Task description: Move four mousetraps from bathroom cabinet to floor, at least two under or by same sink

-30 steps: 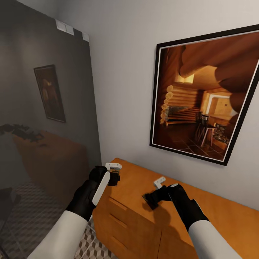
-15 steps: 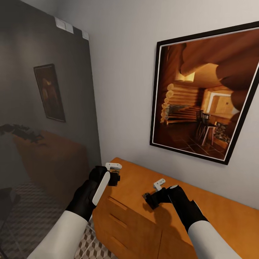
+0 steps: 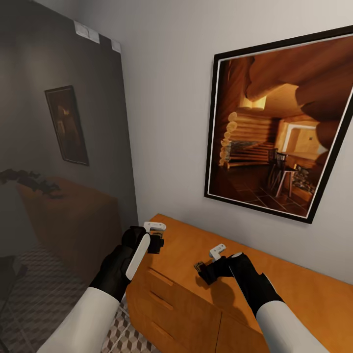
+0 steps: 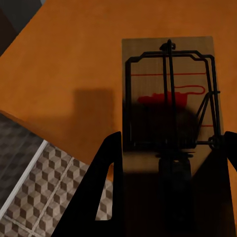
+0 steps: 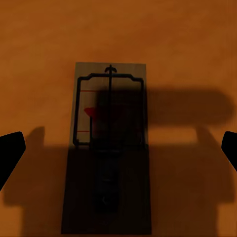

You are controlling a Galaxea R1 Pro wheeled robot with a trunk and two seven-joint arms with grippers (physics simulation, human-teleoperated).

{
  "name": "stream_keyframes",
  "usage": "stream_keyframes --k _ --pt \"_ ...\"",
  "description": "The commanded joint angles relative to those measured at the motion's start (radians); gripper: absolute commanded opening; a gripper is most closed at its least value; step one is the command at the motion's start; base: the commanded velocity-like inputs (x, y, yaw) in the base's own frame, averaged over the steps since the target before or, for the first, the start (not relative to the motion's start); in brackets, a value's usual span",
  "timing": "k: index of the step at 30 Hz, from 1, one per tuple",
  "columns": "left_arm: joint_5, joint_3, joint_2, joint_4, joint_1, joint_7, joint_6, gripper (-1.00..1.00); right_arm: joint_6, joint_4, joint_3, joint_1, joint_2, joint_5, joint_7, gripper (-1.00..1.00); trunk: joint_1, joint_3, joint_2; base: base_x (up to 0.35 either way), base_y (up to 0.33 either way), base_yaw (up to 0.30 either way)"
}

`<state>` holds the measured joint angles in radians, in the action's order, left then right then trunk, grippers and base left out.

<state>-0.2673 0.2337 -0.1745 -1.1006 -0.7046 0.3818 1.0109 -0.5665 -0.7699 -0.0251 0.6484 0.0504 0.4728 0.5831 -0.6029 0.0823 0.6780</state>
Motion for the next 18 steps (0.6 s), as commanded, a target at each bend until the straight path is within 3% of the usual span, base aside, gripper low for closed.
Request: stream_keyframes --k 1,5,15,18 --pt "-0.009 0.001 0.0 -0.001 -0.001 0.012 0.003 -1.0 -0.003 -0.002 0.001 0.001 0.0 0.01 0.008 1.0 -0.004 0.005 0.009 0.0 0.0 0.0" --pt "-0.009 0.001 0.0 -0.001 -0.001 0.012 0.003 -1.0 -0.003 -0.002 -0.001 0.001 0.0 0.01 0.011 1.0 -0.02 0.018 0.037 0.0 0.0 0.0" --pt "-0.009 0.001 0.0 -0.001 -0.001 0.011 0.003 -1.0 -0.003 0.016 -0.004 0.001 0.0 0.01 0.014 1.0 -0.02 0.018 0.037 0.0 0.0 0.0" --pt "-0.009 0.001 0.0 -0.001 -0.001 0.011 0.003 -1.0 -0.003 0.016 -0.004 0.0 0.0 0.01 0.014 1.0 -0.031 0.027 0.058 0.0 0.0 0.0"
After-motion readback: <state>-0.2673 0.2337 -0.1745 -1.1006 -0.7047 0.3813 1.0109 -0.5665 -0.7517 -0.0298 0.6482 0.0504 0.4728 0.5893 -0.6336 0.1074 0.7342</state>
